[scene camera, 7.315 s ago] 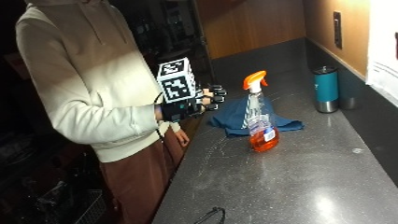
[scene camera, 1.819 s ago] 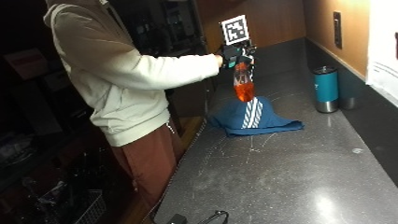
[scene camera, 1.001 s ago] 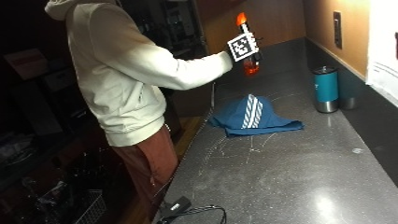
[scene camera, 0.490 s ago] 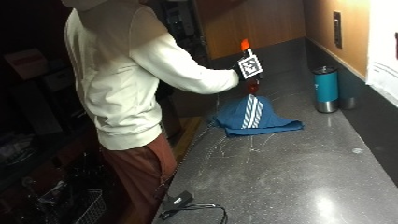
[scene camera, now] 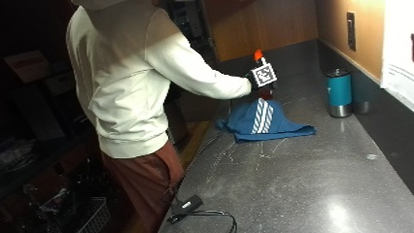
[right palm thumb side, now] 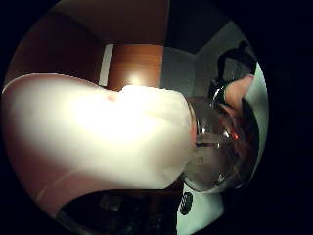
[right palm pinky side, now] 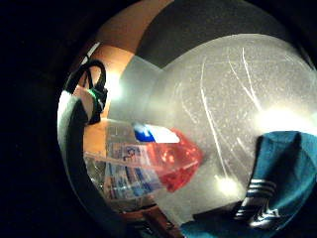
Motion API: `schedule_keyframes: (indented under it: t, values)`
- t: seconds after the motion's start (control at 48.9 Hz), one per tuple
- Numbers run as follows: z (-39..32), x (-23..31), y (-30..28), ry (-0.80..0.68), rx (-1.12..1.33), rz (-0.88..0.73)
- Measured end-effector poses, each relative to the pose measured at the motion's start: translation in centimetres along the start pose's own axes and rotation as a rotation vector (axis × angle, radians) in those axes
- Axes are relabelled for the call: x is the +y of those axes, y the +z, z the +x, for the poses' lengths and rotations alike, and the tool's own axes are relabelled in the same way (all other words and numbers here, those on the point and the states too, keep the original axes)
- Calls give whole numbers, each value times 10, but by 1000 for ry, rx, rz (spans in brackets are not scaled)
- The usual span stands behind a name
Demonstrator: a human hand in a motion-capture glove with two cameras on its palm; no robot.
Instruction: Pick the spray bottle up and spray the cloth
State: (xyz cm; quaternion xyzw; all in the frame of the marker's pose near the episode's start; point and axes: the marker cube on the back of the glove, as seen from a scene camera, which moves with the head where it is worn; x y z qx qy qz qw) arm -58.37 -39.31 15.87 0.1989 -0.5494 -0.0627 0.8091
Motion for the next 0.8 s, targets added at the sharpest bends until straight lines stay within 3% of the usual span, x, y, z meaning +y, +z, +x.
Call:
schedule_keyframes:
  t: [0.082,0.184,0.266,0.327,0.511,0.633,0.715,0.797]
  values:
    - [10,11,-3,-31,86,-117]
    - [-13,-24,-6,-109,12,63]
    - [-19,9,-15,-186,39,-225]
    - [-22,16,-32,-195,48,-292]
    - [-47,-13,-75,-207,-41,-92]
    - [-50,-3,-76,-221,23,-195]
    - [-77,-21,-91,-249,-47,-48]
    - [-68,12,-127,-292,95,-278]
